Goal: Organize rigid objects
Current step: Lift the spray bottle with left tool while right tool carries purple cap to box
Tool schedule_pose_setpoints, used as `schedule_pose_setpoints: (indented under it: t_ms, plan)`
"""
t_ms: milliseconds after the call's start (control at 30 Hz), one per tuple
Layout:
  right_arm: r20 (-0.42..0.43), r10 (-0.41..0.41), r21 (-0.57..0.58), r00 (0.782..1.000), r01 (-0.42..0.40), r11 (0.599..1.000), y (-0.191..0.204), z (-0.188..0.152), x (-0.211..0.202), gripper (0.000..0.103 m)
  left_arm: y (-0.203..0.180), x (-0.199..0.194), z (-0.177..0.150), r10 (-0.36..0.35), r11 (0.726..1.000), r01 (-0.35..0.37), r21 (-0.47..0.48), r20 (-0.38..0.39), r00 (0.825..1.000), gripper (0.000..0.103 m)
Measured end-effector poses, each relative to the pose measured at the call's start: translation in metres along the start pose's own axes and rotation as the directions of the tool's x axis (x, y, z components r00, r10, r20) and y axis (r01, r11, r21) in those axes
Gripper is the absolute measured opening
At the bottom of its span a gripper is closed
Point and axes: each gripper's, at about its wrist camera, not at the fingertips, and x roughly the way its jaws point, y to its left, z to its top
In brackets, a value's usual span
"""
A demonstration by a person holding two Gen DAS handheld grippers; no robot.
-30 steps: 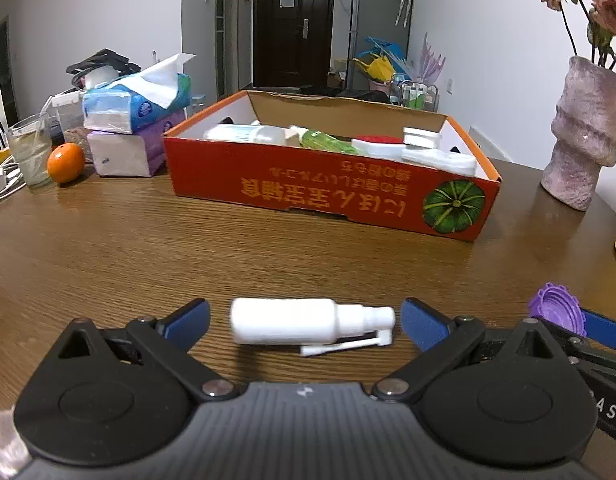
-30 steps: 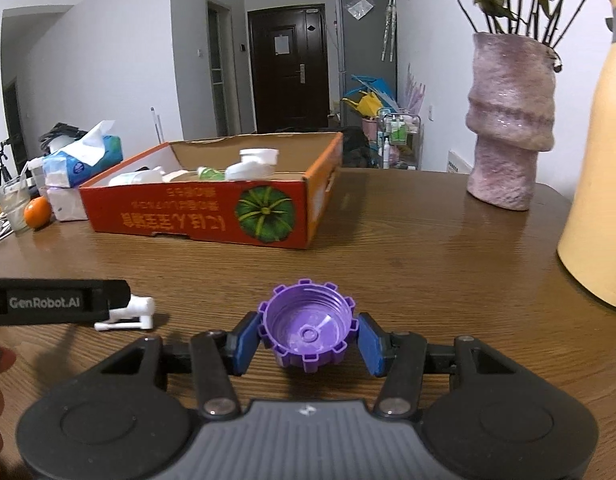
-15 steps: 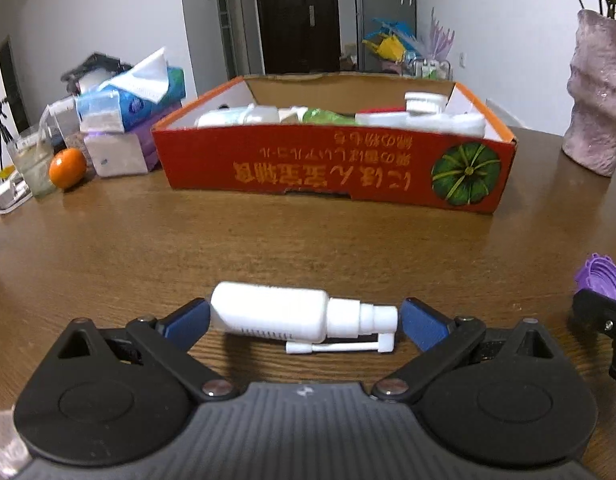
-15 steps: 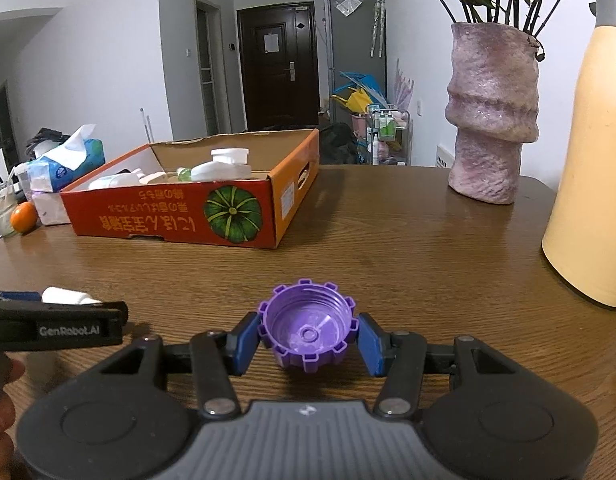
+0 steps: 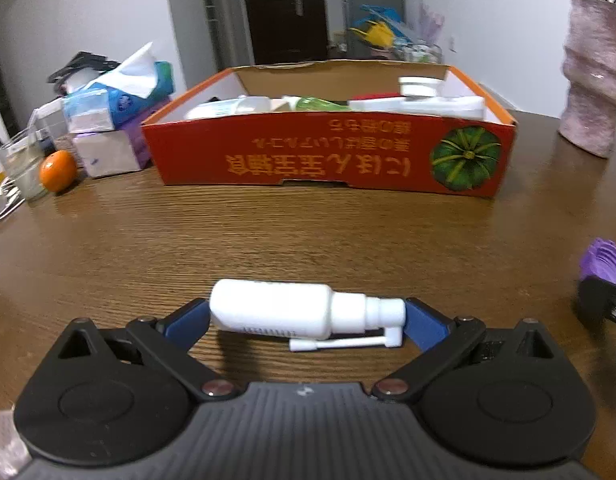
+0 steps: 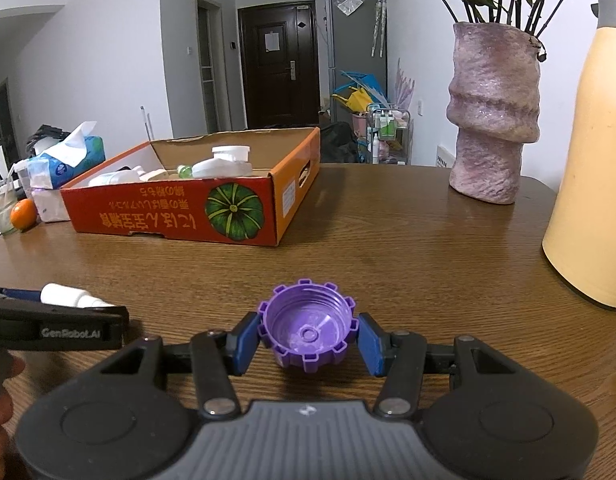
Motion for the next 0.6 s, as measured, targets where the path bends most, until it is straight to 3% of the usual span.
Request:
schedule_pose_setpoints:
  t_ms: [233,600]
  plan:
    - [0.006,-0.024,-0.013,1.0,0.024,1.0,0.003,-0.001,-0.001,0.052,-0.001,-0.002,-0.001,-0.03,0.997,0.03,0.072,-0.002,1.0,0.103]
    - [0.006,-0.061,-0.005,0.998,0.061,0.998,0.002,-0.003,0.0,0.052,0.009,0.006,0.002,-0.071,0.996,0.072,0.048,-0.013,0.997,0.103]
